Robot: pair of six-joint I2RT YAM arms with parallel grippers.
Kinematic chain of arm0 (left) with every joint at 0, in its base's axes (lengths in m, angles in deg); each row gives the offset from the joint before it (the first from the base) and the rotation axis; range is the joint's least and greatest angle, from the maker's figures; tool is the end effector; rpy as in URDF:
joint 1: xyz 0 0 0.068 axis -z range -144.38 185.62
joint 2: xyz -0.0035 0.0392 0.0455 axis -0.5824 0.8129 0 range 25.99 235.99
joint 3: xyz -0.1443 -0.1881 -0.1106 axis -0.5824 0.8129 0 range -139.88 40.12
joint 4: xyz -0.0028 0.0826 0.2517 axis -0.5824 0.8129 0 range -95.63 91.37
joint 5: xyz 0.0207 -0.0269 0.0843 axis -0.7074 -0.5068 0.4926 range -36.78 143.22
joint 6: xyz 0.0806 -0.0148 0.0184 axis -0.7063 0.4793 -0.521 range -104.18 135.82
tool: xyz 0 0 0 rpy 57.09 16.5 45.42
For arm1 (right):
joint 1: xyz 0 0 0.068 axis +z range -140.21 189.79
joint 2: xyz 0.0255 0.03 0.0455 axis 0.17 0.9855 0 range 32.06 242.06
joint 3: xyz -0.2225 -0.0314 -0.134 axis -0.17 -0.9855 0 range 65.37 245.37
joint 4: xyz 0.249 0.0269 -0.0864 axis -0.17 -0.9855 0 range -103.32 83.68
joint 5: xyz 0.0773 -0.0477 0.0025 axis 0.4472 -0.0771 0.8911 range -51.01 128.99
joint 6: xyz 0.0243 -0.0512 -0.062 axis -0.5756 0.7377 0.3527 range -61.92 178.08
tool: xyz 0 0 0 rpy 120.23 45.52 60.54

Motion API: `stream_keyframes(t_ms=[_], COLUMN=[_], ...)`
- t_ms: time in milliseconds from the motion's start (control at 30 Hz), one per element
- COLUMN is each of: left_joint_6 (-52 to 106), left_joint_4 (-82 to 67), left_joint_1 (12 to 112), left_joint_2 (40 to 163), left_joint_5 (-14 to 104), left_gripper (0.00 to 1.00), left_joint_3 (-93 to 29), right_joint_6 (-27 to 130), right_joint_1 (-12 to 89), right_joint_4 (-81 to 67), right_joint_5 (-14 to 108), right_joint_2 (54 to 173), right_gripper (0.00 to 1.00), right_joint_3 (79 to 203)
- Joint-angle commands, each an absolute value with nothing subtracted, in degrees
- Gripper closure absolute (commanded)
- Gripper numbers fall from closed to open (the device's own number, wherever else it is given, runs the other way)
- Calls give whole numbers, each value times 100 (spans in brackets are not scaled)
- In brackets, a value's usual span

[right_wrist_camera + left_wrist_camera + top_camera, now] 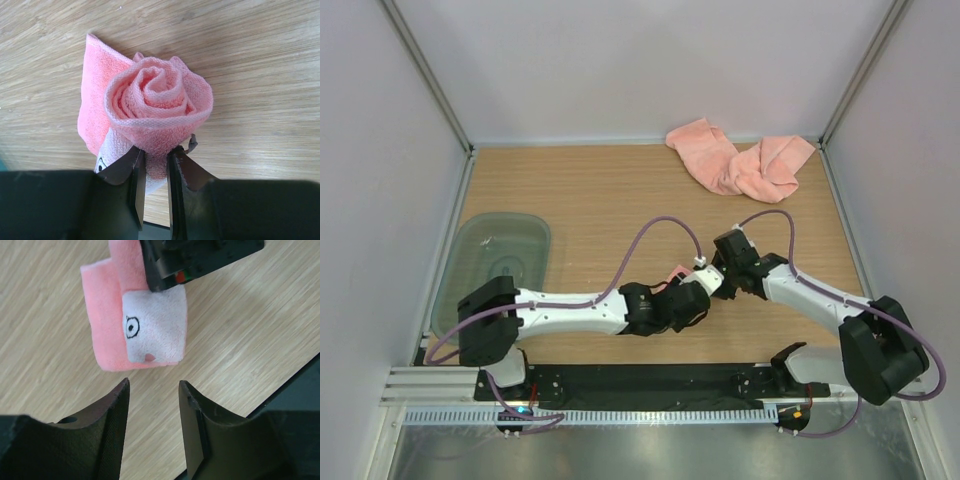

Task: Roll the towels
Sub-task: Roll the towel

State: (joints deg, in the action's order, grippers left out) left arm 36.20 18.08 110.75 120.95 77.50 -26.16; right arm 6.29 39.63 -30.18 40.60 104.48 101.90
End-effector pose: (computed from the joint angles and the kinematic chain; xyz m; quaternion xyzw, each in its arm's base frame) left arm 0.1253 -0.3546 0.1866 0.3653 0.8530 -0.0995 0.3592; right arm 0.2200 0.1287 0.1295 0.1801 0.9483 0.1808 0.1886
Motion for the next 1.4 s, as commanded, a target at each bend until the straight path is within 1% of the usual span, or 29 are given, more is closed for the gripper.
stream_keyframes(t_ms=[0,133,500,667,733,767,833,867,933,967,1033,1067,1100,1133,1167,1200,1267,1300,1367], left_joint_6=[3200,3032,2812,2988,3076,3137,3199,3216,3313,3331,3348,3374,3436,3471,3506,3559,3743,3805,4033], left_joint_4=[1152,897,554,387,299,273,246,246,229,220,167,115,62,9,-44,-140,-254,-325,-369], left_joint_1=[11199,11349,11367,11367,11358,11358,11349,11349,11314,11297,11244,11122,11068,10998,10928,10788,10638,10411,10199], left_joint_2=[12047,12232,12952,13120,13137,13146,13198,13225,13251,13225,13181,13120,13076,13024,12962,12831,12698,12611,12575], left_joint_5=[8178,8390,8030,7898,7872,7854,7801,7784,7705,7643,7485,7250,7117,6994,6827,6512,6142,5574,5114], left_gripper=[55,55,55,58,60,65,70,74,78,83,87,91,92,93,95,96,97,97,98], left_joint_3=[-2694,-2729,-2800,-2624,-2475,-2431,-2308,-2281,-2202,-2184,-2123,-2097,-2053,-2000,-1895,-1825,-1676,-1657,-1605], right_joint_6=[745,754,763,754,745,754,745,736,736,745,789,850,885,929,956,1061,1184,1359,1562], right_joint_1=[4011,4055,4063,4064,4063,4063,4063,4063,4046,4046,3976,3941,3880,3757,3686,3616,3291,3168,2641], right_joint_4=[-3234,-3173,-3129,-3155,-3164,-3172,-3199,-3199,-3208,-3225,-3295,-3322,-3374,-3392,-3436,-3541,-3682,-3856,-4016], right_joint_5=[4127,4233,4488,4558,4611,4646,4681,4751,4821,4848,4901,4927,4997,5041,5050,5059,5050,5050,5138], right_joint_2=[10615,10685,10729,10729,10747,10738,10747,10747,10747,10738,10729,10729,10721,10712,10686,10668,10615,10615,10606], right_gripper=[97,97,98,98,97,97,97,97,97,97,95,93,91,86,68,59,44,43,40], right_joint_3=[10307,10316,10334,10369,10395,10413,10465,10474,10536,10562,10667,10703,10747,10834,10887,10957,11186,11360,11502])
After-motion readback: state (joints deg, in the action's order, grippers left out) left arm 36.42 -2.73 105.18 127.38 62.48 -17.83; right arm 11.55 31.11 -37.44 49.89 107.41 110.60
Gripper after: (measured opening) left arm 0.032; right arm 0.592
